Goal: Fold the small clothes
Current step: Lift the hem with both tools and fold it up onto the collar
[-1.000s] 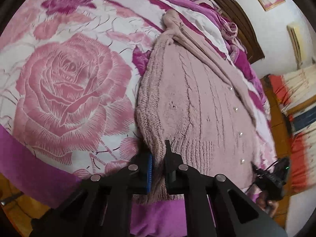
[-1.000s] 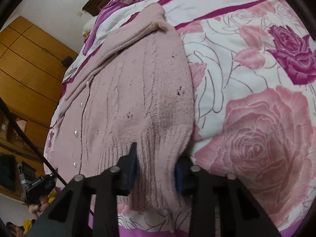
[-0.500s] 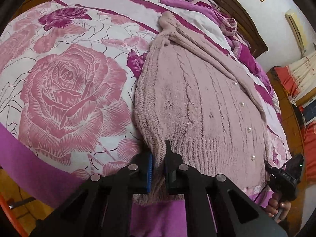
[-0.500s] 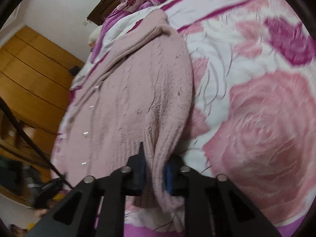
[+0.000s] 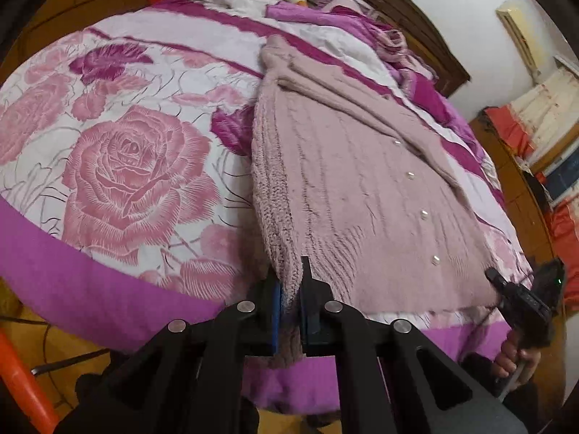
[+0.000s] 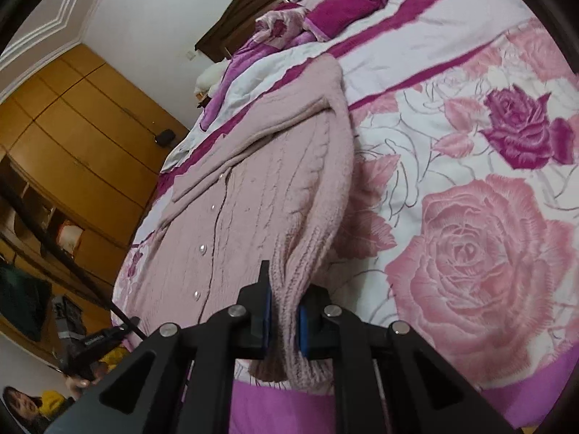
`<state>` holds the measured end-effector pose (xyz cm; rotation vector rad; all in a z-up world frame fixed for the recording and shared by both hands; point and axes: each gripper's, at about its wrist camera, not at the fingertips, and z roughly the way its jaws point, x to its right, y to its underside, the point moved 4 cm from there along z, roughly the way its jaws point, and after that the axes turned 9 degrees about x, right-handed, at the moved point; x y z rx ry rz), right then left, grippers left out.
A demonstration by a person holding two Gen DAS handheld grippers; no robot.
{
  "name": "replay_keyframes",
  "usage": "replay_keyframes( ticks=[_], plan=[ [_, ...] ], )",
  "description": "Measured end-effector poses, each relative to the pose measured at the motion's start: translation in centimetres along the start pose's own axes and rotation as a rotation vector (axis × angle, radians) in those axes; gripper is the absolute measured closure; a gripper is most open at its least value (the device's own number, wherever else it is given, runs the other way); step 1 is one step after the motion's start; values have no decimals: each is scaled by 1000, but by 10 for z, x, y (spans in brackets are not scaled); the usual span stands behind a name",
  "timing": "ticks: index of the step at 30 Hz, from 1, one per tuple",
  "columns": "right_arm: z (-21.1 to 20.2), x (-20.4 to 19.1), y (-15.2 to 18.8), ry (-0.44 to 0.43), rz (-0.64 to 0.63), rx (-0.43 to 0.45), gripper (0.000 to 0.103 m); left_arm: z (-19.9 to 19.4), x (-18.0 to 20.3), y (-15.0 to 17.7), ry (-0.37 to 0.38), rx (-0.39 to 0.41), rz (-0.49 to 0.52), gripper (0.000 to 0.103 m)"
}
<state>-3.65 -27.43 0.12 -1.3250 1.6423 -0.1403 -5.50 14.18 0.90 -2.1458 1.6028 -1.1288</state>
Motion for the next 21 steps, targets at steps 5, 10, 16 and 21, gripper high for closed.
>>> replay_keyframes(
  ticks=[5,10,16,21],
  plan=[
    [-14,-6,7,9,-34,-2,92,-19,14,3,-1,16,71,103],
    [-16,-9,10,23,-84,-21,92,-18,12,2,-17,9,56,103],
    [-16,-1,1,14,-46,-13,92,-16,-13,-11,37,0,-90,103],
    [-24,-2,-27,-42,-20,40,92,-21,-23,-41,82,37,-179,103]
  ],
)
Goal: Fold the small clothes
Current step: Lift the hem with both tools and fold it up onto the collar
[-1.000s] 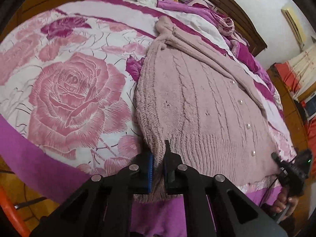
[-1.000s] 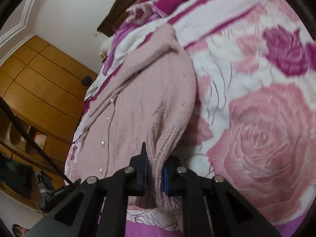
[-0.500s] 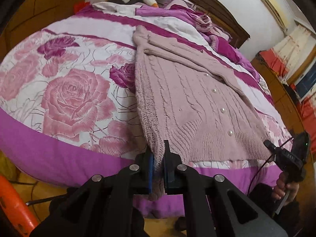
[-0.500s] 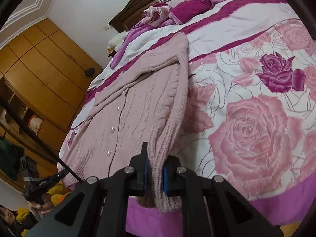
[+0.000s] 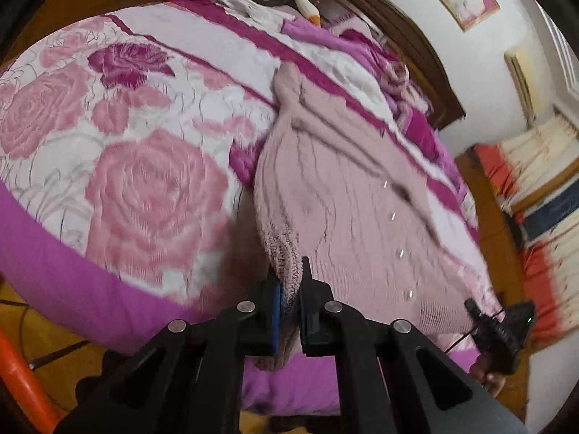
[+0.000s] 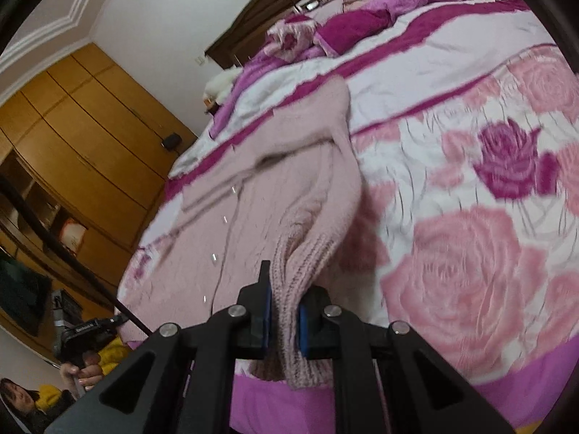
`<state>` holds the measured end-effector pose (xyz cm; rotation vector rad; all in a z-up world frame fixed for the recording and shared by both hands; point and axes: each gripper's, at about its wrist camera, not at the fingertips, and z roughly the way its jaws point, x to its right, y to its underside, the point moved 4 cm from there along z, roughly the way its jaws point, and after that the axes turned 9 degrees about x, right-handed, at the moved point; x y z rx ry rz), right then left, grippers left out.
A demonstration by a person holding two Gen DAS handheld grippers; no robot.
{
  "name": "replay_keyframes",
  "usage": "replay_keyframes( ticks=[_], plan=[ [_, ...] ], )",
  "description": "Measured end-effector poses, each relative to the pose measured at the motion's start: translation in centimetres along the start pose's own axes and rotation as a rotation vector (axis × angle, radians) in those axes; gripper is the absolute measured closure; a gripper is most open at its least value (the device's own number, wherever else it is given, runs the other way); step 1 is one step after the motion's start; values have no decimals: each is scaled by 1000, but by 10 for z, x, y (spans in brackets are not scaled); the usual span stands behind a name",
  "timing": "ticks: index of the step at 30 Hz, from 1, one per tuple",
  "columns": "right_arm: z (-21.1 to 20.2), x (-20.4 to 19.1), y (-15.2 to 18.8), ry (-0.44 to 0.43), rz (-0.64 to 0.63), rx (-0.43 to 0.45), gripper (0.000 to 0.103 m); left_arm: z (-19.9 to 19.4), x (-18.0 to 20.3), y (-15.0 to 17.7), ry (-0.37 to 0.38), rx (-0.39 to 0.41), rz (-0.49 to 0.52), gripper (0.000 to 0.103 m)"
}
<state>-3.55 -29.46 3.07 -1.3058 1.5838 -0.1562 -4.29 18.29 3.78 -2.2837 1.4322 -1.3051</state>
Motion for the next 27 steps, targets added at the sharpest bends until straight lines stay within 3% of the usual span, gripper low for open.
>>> replay_keyframes(
  ticks=[7,27],
  plan=[
    [1,-16,-41,-44,-39,49,92,0,14,-43,46,47,-22,103],
    [20,-56,-113,-82,-172,98,92,30,45,-114,91,105,-24,103]
  ],
)
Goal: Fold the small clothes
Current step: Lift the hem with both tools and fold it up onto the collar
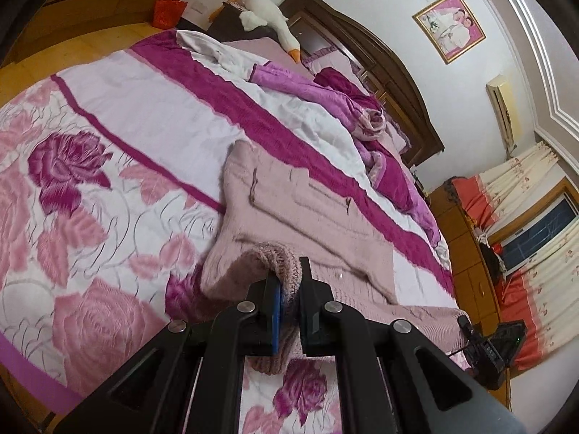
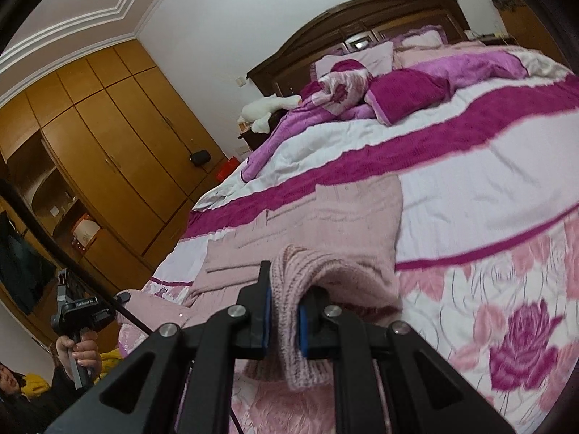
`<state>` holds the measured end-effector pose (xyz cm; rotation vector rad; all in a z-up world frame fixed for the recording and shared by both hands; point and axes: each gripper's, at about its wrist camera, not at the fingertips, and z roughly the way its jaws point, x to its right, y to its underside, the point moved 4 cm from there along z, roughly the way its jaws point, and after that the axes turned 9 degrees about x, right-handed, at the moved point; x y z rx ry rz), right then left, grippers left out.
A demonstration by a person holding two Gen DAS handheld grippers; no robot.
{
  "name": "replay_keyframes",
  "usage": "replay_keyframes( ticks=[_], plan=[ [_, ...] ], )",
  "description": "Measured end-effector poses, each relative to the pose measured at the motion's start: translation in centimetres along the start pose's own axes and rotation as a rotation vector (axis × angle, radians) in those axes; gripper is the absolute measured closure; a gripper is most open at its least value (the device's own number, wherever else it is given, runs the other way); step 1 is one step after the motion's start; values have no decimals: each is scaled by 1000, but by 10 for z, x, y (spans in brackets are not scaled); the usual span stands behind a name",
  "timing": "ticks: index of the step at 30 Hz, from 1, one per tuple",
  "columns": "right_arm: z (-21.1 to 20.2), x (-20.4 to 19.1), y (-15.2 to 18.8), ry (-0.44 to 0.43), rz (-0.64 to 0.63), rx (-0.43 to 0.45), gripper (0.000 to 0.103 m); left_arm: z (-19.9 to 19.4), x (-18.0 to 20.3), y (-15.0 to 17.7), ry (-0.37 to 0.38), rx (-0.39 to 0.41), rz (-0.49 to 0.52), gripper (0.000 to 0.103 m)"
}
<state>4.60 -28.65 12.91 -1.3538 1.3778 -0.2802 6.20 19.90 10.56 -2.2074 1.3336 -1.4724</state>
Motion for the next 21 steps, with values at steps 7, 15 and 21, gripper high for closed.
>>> replay_keyframes(
  ticks=[7,15,21],
  plan=[
    [22,4,-15,2,-20,1,92,27,4,-20,5,9,-7,103],
    [56,18,-35,7,-22,-2,92,64,8,-41,-6,9,11,103],
    [92,28,-44,31,-54,-24,91,98,3,-60,-20,21,16,103]
  ],
)
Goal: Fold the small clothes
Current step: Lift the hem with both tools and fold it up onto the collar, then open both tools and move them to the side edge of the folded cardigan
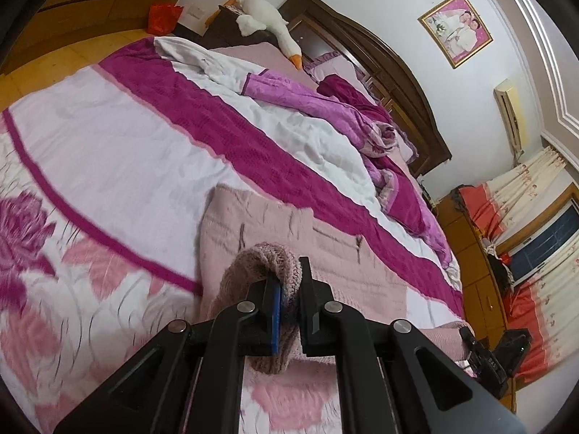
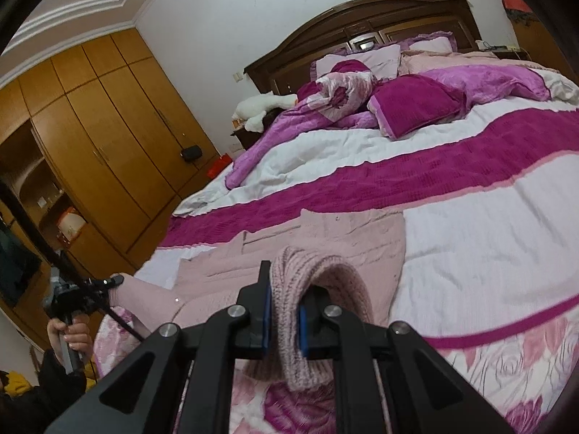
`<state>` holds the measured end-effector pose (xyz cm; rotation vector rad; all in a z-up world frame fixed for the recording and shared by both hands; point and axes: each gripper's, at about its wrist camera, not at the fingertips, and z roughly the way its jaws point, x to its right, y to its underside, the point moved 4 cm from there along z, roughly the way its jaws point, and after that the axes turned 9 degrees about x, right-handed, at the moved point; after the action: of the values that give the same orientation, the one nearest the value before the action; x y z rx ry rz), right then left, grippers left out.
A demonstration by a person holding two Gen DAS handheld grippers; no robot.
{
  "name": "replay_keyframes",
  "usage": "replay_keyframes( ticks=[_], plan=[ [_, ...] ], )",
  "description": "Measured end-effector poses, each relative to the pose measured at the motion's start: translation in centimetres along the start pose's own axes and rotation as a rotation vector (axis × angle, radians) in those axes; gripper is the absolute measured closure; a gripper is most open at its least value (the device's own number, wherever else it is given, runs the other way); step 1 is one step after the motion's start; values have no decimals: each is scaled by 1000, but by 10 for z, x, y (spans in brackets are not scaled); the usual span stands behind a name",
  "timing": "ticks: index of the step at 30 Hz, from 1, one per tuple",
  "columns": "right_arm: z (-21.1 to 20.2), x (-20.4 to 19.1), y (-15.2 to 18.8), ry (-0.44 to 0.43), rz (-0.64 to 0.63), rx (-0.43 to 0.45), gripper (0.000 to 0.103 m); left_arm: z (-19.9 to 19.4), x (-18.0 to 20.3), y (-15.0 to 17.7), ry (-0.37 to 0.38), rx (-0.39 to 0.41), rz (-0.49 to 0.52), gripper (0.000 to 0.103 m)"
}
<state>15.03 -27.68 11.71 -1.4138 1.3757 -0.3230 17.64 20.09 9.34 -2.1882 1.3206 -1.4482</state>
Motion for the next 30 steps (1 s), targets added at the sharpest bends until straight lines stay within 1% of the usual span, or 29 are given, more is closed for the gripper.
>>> replay_keyframes(
  ticks=[5,10,14,20,25,28,30],
  plan=[
    [32,11,-6,23,-13,-11,91,33,-9,-8,-36,-15,-3,103],
    [62,26,-11,27,16,-9,91,60,-18,-14,-82,-16,29,103],
    [83,35,-10,55,2,-29,91,75,-26,-17,-69,-18,5,103],
    [100,47,-15,64,14,-31,91,94,-27,-22,-67,-27,18,103],
    [115,53,-20,65,16,-32,91,105,-28,-36,-71,-9,6,103],
    [130,58,-22,68,8,-48,91,116,-31,-44,-76,17,1,103],
    [143,62,-23,73,14,-65,91,130,-37,-47,-104,11,-10,103]
  ],
)
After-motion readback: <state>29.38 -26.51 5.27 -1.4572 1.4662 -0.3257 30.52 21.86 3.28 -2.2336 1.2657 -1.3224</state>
